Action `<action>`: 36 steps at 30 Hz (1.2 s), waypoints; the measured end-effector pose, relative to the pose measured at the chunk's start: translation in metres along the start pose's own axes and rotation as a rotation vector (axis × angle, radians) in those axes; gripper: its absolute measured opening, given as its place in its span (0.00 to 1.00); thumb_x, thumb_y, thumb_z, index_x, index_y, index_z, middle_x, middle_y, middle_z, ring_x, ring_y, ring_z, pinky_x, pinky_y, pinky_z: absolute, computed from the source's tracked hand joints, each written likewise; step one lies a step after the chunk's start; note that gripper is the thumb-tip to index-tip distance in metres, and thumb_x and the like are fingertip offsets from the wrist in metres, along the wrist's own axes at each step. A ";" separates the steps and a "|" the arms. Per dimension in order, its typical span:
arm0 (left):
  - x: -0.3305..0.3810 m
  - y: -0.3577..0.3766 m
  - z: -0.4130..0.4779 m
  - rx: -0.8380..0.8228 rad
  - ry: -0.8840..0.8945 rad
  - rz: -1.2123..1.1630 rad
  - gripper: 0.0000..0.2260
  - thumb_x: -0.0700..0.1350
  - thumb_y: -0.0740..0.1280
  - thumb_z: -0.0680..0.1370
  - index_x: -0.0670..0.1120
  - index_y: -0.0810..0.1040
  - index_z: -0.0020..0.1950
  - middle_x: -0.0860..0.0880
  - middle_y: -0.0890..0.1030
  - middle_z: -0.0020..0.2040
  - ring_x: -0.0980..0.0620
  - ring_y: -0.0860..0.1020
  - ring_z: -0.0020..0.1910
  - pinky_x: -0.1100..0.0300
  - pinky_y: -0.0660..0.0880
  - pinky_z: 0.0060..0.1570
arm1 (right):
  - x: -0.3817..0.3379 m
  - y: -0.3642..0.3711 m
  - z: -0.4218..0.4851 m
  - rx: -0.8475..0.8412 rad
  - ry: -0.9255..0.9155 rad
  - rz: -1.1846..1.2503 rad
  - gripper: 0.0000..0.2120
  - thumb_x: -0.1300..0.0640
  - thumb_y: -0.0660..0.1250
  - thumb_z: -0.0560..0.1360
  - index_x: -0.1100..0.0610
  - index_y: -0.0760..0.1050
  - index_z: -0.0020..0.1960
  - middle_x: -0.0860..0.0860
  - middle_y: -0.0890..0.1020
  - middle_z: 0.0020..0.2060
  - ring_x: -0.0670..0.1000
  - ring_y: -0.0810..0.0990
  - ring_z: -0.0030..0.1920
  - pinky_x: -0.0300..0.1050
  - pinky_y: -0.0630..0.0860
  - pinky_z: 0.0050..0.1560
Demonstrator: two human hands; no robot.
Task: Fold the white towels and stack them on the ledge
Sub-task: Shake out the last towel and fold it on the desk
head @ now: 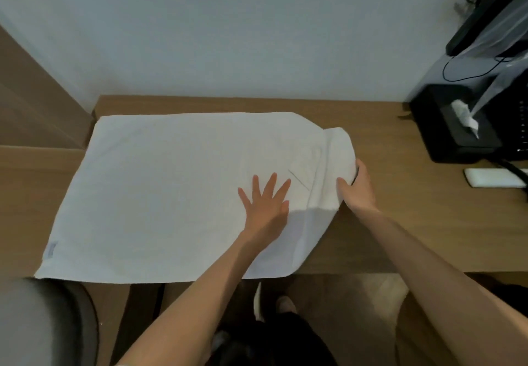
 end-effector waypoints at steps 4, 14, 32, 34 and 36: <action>0.003 0.008 0.004 0.054 -0.044 0.103 0.22 0.54 0.47 0.83 0.59 0.48 0.77 0.52 0.45 0.79 0.41 0.38 0.76 0.33 0.34 0.67 | 0.001 -0.005 0.030 -0.041 0.000 -0.050 0.29 0.54 0.67 0.75 0.57 0.62 0.73 0.54 0.72 0.65 0.58 0.63 0.70 0.56 0.65 0.68; 0.006 0.003 0.008 -0.002 -0.099 0.138 0.23 0.57 0.48 0.82 0.61 0.50 0.77 0.53 0.46 0.79 0.41 0.40 0.77 0.32 0.38 0.68 | -0.021 -0.041 0.023 0.036 -0.236 0.202 0.03 0.59 0.66 0.77 0.55 0.74 0.51 0.57 0.77 0.53 0.55 0.80 0.48 0.50 0.82 0.37; 0.016 -0.011 0.007 -0.047 -0.068 0.181 0.23 0.51 0.57 0.80 0.58 0.57 0.75 0.51 0.52 0.77 0.41 0.45 0.76 0.30 0.50 0.68 | 0.028 -0.066 -0.026 0.138 -0.037 -0.023 0.12 0.64 0.62 0.77 0.55 0.68 0.60 0.53 0.75 0.58 0.53 0.73 0.60 0.45 0.70 0.57; 0.019 -0.011 0.009 -0.036 0.014 0.204 0.23 0.51 0.56 0.81 0.56 0.57 0.76 0.50 0.51 0.78 0.42 0.44 0.77 0.33 0.49 0.69 | 0.003 -0.066 -0.027 0.188 -0.223 -0.179 0.16 0.63 0.61 0.78 0.55 0.70 0.64 0.51 0.72 0.63 0.53 0.68 0.64 0.41 0.65 0.58; 0.021 -0.014 0.010 -0.002 0.061 0.201 0.23 0.51 0.56 0.81 0.54 0.56 0.76 0.49 0.50 0.78 0.45 0.45 0.77 0.37 0.49 0.71 | -0.025 -0.056 -0.022 0.141 -0.386 -0.261 0.16 0.63 0.59 0.78 0.54 0.71 0.64 0.50 0.72 0.65 0.53 0.66 0.65 0.40 0.63 0.58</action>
Point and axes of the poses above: each hand's wrist, its own z-axis towards the middle knuckle, its own y-axis out of the palm, x = y × z, the point moved 7 cm from there along z, towards the middle knuckle
